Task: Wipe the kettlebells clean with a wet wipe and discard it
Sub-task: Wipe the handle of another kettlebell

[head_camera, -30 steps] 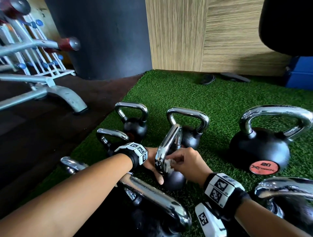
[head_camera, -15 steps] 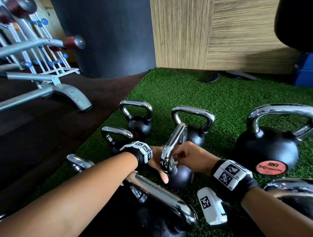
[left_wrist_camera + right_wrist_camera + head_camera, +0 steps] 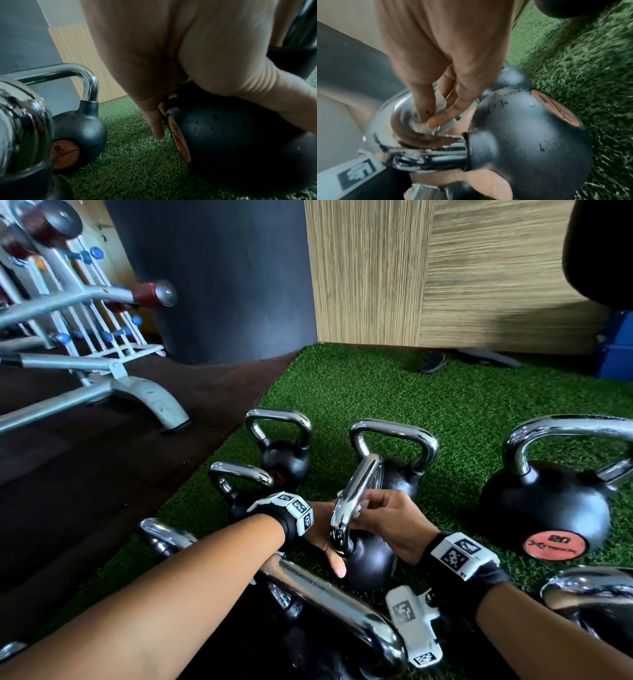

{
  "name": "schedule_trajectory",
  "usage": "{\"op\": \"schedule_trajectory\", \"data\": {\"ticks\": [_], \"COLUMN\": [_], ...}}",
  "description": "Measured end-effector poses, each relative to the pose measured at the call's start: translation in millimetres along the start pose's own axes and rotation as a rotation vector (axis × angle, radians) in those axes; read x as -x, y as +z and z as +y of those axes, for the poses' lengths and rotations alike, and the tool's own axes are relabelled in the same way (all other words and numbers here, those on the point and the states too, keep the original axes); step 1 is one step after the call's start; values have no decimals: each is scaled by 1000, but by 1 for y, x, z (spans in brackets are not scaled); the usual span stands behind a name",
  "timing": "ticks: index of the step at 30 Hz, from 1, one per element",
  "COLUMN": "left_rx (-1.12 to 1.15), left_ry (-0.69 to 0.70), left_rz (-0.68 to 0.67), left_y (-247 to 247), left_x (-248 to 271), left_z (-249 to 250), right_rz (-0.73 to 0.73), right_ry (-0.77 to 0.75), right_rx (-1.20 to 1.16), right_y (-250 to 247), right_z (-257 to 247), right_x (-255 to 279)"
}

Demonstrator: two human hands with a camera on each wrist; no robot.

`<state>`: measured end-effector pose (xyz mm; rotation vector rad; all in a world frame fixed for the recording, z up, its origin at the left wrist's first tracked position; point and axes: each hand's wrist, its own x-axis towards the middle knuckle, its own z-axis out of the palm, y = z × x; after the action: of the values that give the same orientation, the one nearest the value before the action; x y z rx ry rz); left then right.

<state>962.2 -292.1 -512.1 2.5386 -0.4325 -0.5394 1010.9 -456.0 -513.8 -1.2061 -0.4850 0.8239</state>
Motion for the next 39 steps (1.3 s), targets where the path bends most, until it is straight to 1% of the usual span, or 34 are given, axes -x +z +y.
{"op": "schedule_trajectory", "data": {"ticks": [3, 5, 8, 10, 12, 14, 17, 21, 25, 27, 31, 34, 36, 39], "left_rx": [78, 71, 87, 93, 126, 189, 230, 170, 107, 66, 18, -32, -110, -279], "left_ry": [6, -29, -99, -123, -167, -200, -217, -216, -225, -242, -335, -306, -314, -373], "left_rz": [50, 57, 60, 26, -40, -78, -72, -58, 20, 12, -14, -27, -38, -58], "left_y": [0, 0, 2, 0, -2, -1, -1, -3, 1, 1, 1, -5, -10, -24], "left_x": [4, 6, 6, 11, 11, 8, 9, 12, 10, 9, 10, 14, 17, 18], "left_z": [3, 3, -1, 2, 3, 6, 9, 5, 1, -3, -3, 6, 13, 18], "right_rz": [196, 268, 364, 463, 569, 616, 668, 818, 845, 854, 853, 821, 802, 771], "right_ry": [-79, -106, -134, -157, -182, -205, -263, -244, -210, -188, -126, -50, -8, 18], "right_rx": [-21, -15, 67, 132, 272, 399, 476, 589, 634, 657, 673, 702, 752, 839], "right_y": [0, -3, -6, -8, -10, -11, -9, -5, -7, -8, -8, -2, 3, 6], "right_z": [-1, 2, 4, 3, 1, 0, 0, -11, -16, -17, -17, -11, -8, -12], "right_x": [-6, -8, -10, -15, -19, -20, -18, -23, -30, -33, -37, -37, -37, -36]}}
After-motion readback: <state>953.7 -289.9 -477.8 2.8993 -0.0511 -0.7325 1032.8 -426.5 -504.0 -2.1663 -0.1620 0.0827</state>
